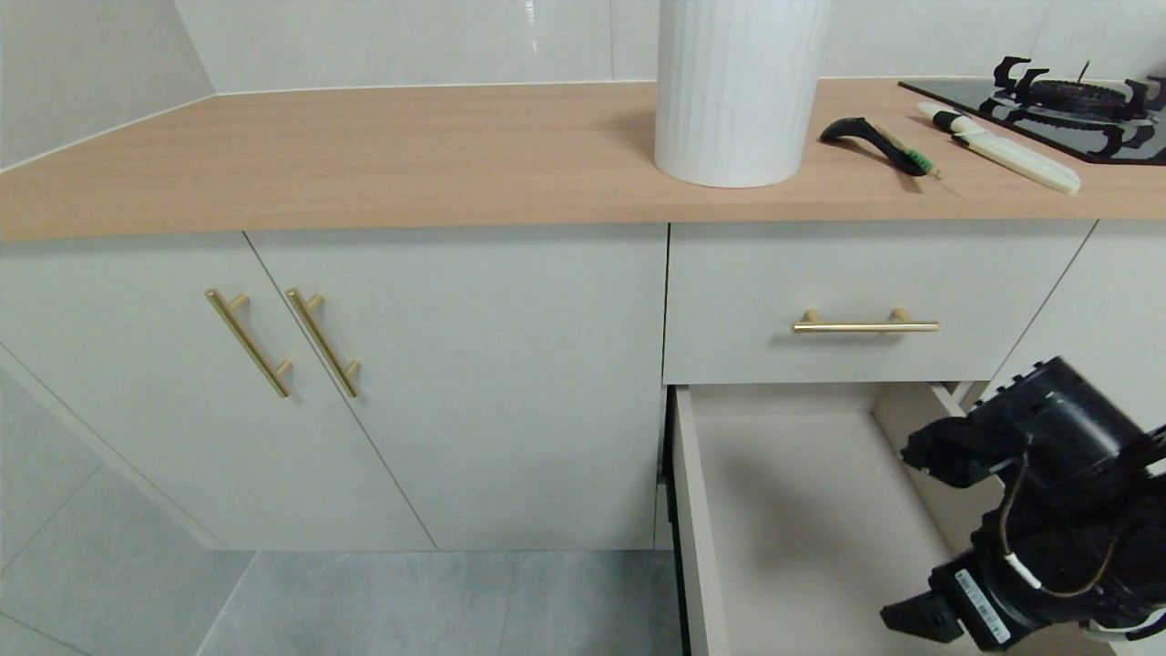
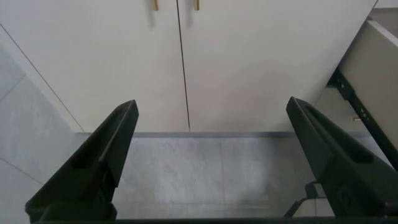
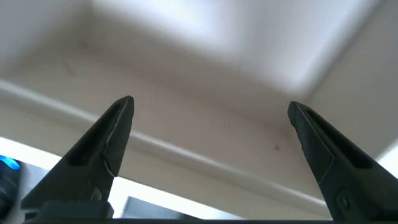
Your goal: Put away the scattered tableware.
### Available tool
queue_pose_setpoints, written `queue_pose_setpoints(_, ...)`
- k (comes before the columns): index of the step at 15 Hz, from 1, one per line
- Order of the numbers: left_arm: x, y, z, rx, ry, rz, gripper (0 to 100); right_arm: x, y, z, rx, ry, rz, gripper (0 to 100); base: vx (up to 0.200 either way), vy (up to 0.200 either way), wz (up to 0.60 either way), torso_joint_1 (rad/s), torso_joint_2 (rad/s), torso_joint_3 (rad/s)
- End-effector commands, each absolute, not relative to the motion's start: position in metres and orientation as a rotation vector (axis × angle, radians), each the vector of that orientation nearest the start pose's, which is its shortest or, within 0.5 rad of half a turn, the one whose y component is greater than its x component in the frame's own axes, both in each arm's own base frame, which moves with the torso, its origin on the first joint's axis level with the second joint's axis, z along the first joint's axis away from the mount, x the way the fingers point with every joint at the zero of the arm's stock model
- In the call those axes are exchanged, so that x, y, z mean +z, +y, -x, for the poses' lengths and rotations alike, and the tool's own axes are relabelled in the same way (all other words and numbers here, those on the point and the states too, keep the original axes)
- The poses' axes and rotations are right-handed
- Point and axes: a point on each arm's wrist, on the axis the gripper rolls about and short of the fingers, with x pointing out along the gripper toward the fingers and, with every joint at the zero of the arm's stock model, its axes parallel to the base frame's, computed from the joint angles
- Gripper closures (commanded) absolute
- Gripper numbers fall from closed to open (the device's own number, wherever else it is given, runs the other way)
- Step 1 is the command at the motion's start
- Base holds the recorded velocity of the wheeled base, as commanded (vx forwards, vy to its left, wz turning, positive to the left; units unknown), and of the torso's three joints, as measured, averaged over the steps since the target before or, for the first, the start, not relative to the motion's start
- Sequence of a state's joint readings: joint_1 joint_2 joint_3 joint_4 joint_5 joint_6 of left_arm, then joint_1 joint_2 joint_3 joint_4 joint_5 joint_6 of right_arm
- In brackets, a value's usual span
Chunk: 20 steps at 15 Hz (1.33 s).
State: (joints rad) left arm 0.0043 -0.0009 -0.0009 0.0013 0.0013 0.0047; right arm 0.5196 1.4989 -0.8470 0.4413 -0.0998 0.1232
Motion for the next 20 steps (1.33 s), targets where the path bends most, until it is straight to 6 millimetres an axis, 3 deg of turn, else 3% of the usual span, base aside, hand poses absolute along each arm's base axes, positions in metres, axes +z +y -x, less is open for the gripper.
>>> queue_pose_setpoints(1,0.076,0.000,0.023,0.006,0.000,-0.005,0,0.195,0.083,-0.176,0.267,0.900,0.127,0,0.000,0.000,0.00,0.000,0.00,0.000)
queue_pose_setpoints(5,0.076,0.000,0.023,0.006,0.000,-0.005,0,0.205,0.070,-0.178,0.227,0.818,0.106,0,0.000,0.000,0.00,0.000,0.00,0.000)
queue_pose_setpoints(14,0.075,0.000,0.023,0.006,0.002,-0.005,0,0.204,0.069,-0.178,0.231,0.798,0.127,0,0.000,0.000,0.00,0.068,-0.09,-0.093)
queue_pose_setpoints(20,0.076,0.000,0.023,0.006,0.000,-0.005,0,0.204,0.069,-0.178,0.231,0.798,0.128,0,0.000,0.000,0.00,0.114,-0.55,-0.262)
